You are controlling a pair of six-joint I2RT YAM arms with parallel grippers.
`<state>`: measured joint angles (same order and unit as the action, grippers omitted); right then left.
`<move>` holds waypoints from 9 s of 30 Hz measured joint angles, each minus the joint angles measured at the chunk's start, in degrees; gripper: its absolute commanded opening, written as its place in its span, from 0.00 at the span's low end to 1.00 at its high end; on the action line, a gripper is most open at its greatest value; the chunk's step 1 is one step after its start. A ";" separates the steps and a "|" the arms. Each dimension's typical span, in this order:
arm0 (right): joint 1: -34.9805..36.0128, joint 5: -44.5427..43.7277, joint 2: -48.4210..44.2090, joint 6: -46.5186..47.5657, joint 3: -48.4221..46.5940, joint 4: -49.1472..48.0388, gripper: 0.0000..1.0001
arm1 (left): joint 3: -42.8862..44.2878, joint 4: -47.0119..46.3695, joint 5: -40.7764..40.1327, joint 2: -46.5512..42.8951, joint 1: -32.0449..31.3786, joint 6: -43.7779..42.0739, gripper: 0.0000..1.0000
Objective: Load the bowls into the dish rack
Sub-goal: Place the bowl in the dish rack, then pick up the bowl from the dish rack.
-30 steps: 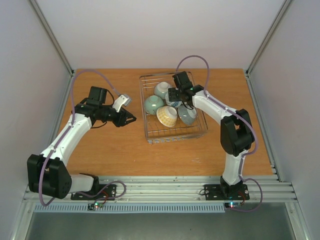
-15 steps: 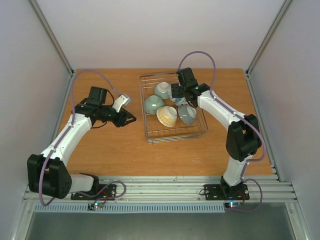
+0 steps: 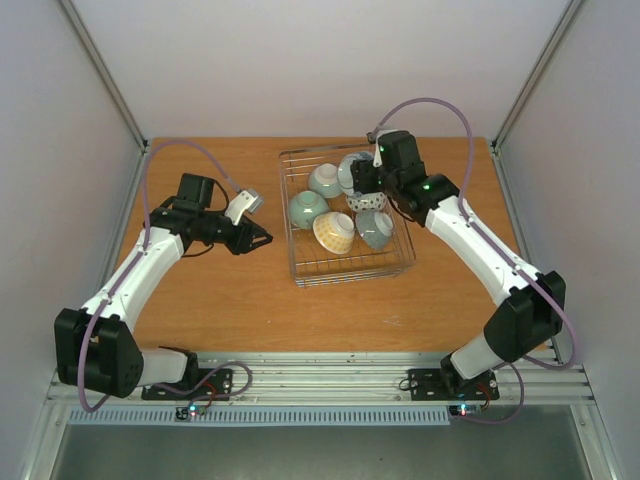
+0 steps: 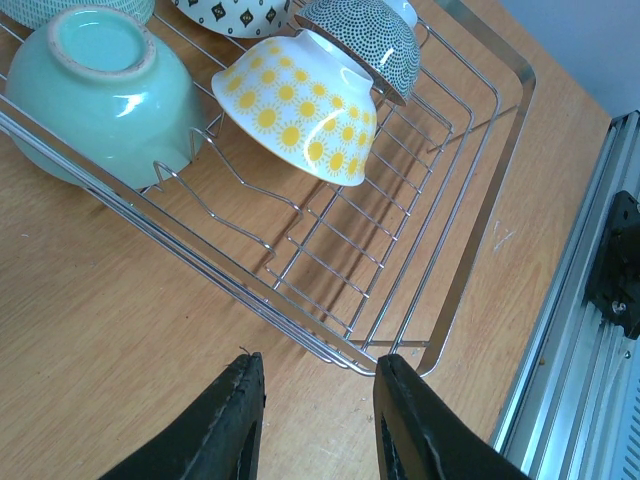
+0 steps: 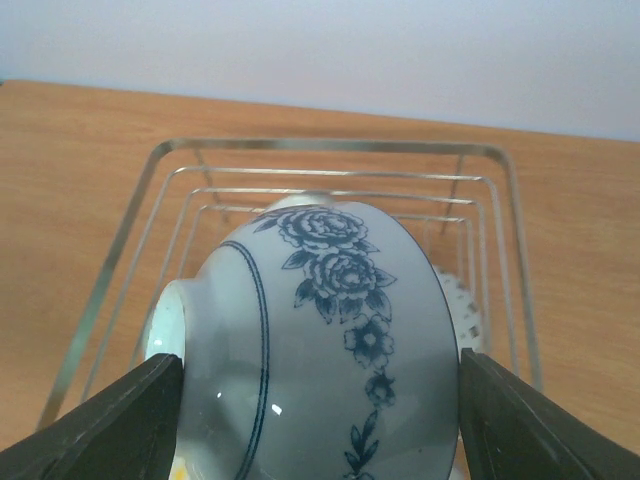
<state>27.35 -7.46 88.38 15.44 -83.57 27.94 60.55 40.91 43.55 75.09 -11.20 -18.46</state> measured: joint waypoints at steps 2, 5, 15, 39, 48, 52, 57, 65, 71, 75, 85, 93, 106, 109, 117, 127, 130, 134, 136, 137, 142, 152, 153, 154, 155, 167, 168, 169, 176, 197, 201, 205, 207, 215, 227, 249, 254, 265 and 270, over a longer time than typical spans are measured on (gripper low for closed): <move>0.48 1.66 -1.05 -0.15 0.63 0.70 0.01 | 0.00 0.00 0.00 0.00 0.00 0.00 0.31; 2.58 3.74 -1.99 -0.39 2.27 1.68 0.01 | 0.00 0.00 0.02 0.00 0.00 0.00 0.31; 10.03 6.19 -0.09 -0.39 3.21 2.51 0.01 | -0.02 0.00 0.17 0.00 0.00 -0.02 0.31; 13.11 7.58 5.44 -0.09 3.15 0.79 0.01 | -0.04 0.00 0.61 0.00 0.00 -0.04 0.31; 14.73 7.56 7.21 -0.09 2.29 0.50 0.01 | -0.04 0.00 0.59 0.00 0.00 -0.04 0.31; 15.04 7.39 7.61 -0.09 2.05 0.33 0.01 | -0.07 -0.02 0.59 0.00 0.00 -0.04 0.31; 15.93 5.51 8.66 0.15 1.05 0.24 0.01 | -0.07 -0.02 0.59 0.00 0.00 -0.04 0.31; 16.65 2.69 9.90 0.55 0.33 0.31 0.01 | -0.42 -0.04 0.59 0.00 0.00 -0.04 0.31; 17.62 0.28 10.12 0.96 0.31 0.87 0.01 | -0.42 -0.04 0.61 0.00 0.00 -0.04 0.31; 18.21 -0.74 9.92 1.09 0.31 1.16 0.02 | -0.42 -0.04 0.61 0.00 0.00 -0.04 0.31; 19.98 -2.64 7.19 0.39 1.49 2.54 0.01 | -0.46 -0.04 0.63 0.00 0.00 -0.04 0.31; 21.42 -3.58 5.42 -2.38 1.86 5.20 0.01 | -0.57 -0.04 0.85 0.00 0.00 -0.04 0.31; 21.79 -5.27 5.42 -4.48 3.08 5.51 0.01 | -0.63 -0.04 1.22 0.00 0.00 -0.04 0.31; 21.79 -5.27 5.42 -4.59 3.08 5.51 0.01 | -0.68 -0.04 1.22 0.00 0.00 -0.07 0.31; 21.79 -5.51 5.60 -5.35 3.08 5.44 0.01 | -0.70 -0.04 1.27 0.00 0.00 -0.04 0.31; 22.49 -8.66 11.23 -6.34 2.43 4.66 0.01 | -0.70 -0.07 1.29 0.00 0.00 -0.04 0.31; 22.49 -9.75 12.55 -6.34 1.03 4.59 0.01 | -0.70 -0.07 1.29 0.00 0.00 -0.07 0.31; 22.49 -10.78 13.18 -6.36 0.33 4.59 0.01 | -0.70 -0.09 1.31 0.00 0.00 -0.04 0.31; 22.49 -10.97 13.18 -6.36 0.26 4.42 0.01 | -0.70 -0.07 1.44 0.00 0.00 -0.04 0.31; 22.49 -11.02 13.18 -6.36 0.26 4.31 0.01 | -0.70 -0.07 1.51 0.00 0.00 -0.07 0.31; 22.45 -11.26 13.18 -6.29 -0.61 4.39 0.01 | -0.70 -0.07 1.81 0.00 0.00 -0.04 0.31; 21.97 -11.17 13.18 -7.28 -2.91 4.68 0.01 | -0.72 -0.07 2.10 -0.02 0.00 -0.07 0.31; 21.86 -11.13 13.18 -7.78 -2.91 4.66 0.01 | -0.72 -0.07 2.12 -0.02 0.00 -0.07 0.31; 21.79 -11.13 13.18 -8.13 -2.93 4.66 0.01 | -0.72 -0.07 2.12 -0.02 0.00 -0.07 0.31; 21.73 -11.13 13.18 -8.61 -2.91 4.63 0.01 | -0.72 -0.07 2.12 -0.02 0.00 -0.07 0.31; 20.44 -9.99 11.39 -17.66 1.70 0.35 0.01 | -0.72 -0.07 2.56 0.00 0.00 -0.07 0.31; 20.37 -10.12 11.30 -18.38 1.81 0.24 0.01 | -0.72 -0.07 2.56 0.00 0.00 -0.07 0.31; 20.28 -10.23 11.21 -19.08 2.01 0.00 0.01 | -0.72 -0.07 2.56 0.00 0.00 -0.07 0.31; 19.08 -11.28 11.04 -24.24 2.86 -0.50 0.01 | -0.72 -0.07 2.56 0.00 0.00 -0.07 0.31; 18.25 -13.05 13.27 -21.55 3.17 -1.70 0.38 | -0.72 -0.07 2.56 0.00 0.00 -0.07 0.31; 18.62 -12.17 10.97 -16.61 3.02 0.04 0.45 | -0.72 -0.09 2.56 0.00 0.00 -0.07 0.31; 18.62 -10.73 7.91 -13.09 2.19 4.24 0.46 | -0.72 -0.07 2.58 0.00 0.00 -0.07 0.31; 18.60 -9.62 5.88 -12.09 2.12 6.54 0.47 | -0.72 -0.07 2.60 0.00 0.00 -0.07 0.31; 18.62 -2.01 0.02 -7.78 2.86 12.61 0.49 | -0.72 -0.04 2.73 0.31 0.00 -0.07 0.31; 18.62 7.41 1.97 -4.09 4.72 16.15 0.50 | -0.72 -0.04 2.73 0.35 0.00 -0.04 0.32; 18.62 14.32 12.50 12.39 2.43 9.90 0.39 | -0.72 -0.02 2.69 0.87 0.00 -0.04 0.31; 18.73 14.53 13.09 16.06 0.98 10.86 0.19 | -0.72 -0.02 2.69 1.03 0.00 -0.04 0.31; 18.73 16.11 13.90 20.13 -2.14 12.70 0.01 | -0.72 -0.02 2.69 1.03 0.00 -0.07 0.31; 18.71 16.46 14.05 20.76 -2.75 13.44 0.17 | -0.72 -0.02 2.69 1.03 0.00 -0.07 0.32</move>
<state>46.06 8.99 102.43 36.21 -86.32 41.39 59.83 40.88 46.24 76.12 -11.20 -18.52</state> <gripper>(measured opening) 0.024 0.315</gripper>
